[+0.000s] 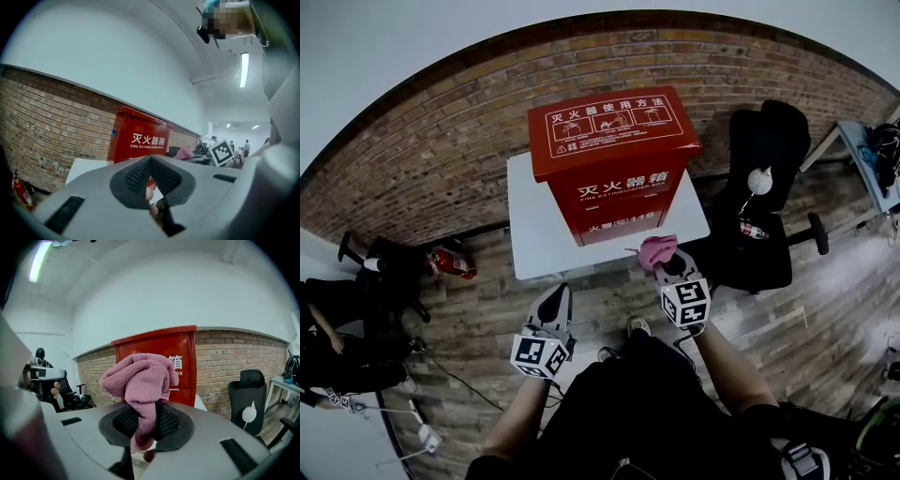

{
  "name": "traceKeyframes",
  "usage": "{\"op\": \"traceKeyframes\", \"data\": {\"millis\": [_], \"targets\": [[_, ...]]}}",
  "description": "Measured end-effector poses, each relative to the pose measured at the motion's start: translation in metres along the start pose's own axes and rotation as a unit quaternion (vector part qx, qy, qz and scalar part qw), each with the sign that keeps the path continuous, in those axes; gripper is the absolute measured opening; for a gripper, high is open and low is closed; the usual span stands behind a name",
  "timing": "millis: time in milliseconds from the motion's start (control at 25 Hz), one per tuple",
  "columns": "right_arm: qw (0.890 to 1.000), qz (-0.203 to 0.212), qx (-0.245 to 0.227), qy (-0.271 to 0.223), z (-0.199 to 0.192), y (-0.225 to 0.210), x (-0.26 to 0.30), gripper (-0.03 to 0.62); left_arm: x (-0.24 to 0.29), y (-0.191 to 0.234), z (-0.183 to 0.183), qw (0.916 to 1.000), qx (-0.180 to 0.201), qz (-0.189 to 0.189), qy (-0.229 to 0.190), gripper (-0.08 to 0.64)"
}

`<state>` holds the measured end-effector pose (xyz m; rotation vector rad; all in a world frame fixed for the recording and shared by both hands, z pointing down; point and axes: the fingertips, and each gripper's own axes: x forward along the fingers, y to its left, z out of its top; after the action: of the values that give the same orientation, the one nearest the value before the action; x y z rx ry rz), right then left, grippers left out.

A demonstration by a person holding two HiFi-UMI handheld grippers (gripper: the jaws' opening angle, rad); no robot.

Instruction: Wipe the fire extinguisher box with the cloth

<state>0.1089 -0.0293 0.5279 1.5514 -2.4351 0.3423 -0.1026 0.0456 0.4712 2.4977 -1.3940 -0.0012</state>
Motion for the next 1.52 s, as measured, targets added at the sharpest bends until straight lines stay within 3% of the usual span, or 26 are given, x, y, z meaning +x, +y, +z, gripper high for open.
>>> {"op": "traceKeyframes", "data": {"millis": [480,1200,1520], "targets": [[0.998,-0.014,-0.027,-0.059,0.054,0.059,-0.078,0.078,-0.031,-0.015,0.030,0.9980,0.024,-0.037,-0.045,0.021],[0.994,0.057,-0.057,-0.074,0.067,0.052,-0.096,0.075,-0.031,-0.059,0.034,0.9961,0.059,0.020,-0.062,0.021],[0.992,0.067,-0.067,-0.079,0.068,0.047,-0.100,0.075,-0.022,-0.081,0.033,0.9971,0.058,0.018,-0.045,0.021]]}}
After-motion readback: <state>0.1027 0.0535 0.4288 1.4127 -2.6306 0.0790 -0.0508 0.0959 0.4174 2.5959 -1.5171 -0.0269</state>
